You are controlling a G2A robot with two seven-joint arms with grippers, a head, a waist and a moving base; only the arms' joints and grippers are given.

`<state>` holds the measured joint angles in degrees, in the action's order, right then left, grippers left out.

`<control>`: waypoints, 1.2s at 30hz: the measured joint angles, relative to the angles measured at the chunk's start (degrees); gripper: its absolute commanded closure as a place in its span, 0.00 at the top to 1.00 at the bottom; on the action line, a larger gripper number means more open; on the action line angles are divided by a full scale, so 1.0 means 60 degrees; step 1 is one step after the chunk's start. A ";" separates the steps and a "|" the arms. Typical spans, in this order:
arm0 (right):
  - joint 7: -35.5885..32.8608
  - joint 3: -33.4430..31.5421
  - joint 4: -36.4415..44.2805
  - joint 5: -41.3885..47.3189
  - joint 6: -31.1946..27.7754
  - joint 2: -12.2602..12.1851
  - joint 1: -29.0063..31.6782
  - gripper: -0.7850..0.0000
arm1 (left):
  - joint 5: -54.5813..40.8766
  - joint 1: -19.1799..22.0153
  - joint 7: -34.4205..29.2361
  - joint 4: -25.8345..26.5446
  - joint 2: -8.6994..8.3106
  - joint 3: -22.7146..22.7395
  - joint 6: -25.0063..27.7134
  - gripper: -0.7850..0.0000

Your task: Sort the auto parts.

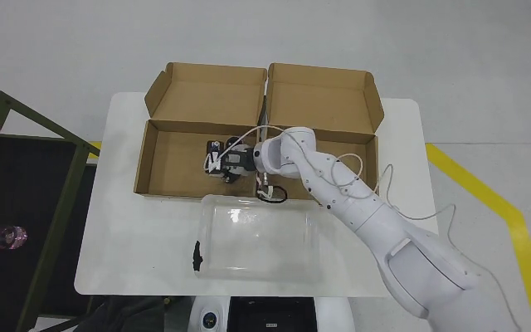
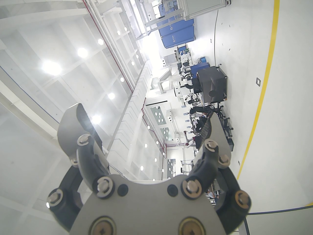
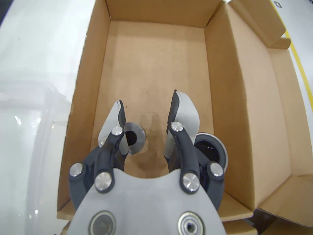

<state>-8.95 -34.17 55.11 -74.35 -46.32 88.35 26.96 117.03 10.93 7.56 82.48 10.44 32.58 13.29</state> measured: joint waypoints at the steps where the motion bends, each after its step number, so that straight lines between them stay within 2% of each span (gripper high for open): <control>1: 0.0033 -0.0092 0.0132 -0.0020 -0.0083 -0.0042 0.0020 0.45 | 0.0000 0.0000 0.0000 0.0000 0.0000 0.0000 0.0000 1.00; 10: 0.0228 -0.1612 0.1933 0.0384 -0.0399 -0.0676 0.1034 0.49 | 0.0000 0.0000 0.0000 0.0000 0.0000 0.0000 0.0000 1.00; 16: -0.0311 -0.3049 0.3997 0.0318 -0.0608 -0.1281 0.2497 0.56 | 0.0000 0.0000 0.0000 0.0000 0.0000 0.0000 0.0000 1.00; 24: -0.0992 -0.5024 0.6506 0.0372 -0.0764 -0.1895 0.4395 0.58 | 0.0000 0.0000 0.0000 0.0000 0.0000 0.0000 0.0000 1.00; 25: -0.0968 -0.5220 0.6698 0.0379 -0.0713 -0.1944 0.4618 0.58 | 0.0000 0.0000 0.0000 0.0000 0.0000 0.0000 0.0000 1.00; 26: -0.0863 -0.5459 0.6961 0.0401 -0.0655 -0.2004 0.4946 0.66 | 0.0000 0.0000 0.0000 0.0000 0.0000 0.0000 0.0000 1.00; 30: -0.0419 -0.6215 0.7810 0.0054 -0.0517 -0.2204 0.6134 0.67 | 0.0000 0.0000 0.0000 0.0000 0.0000 0.0000 0.0000 1.00; 36: 0.0347 -0.7411 0.8895 -0.0727 0.0205 -0.2446 0.7926 0.69 | 0.0000 0.0000 0.0000 0.0000 0.0000 0.0000 0.0000 1.00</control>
<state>-6.87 -78.63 108.49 -78.71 -45.09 73.67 74.51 117.03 10.93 7.56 82.48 10.44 32.58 13.29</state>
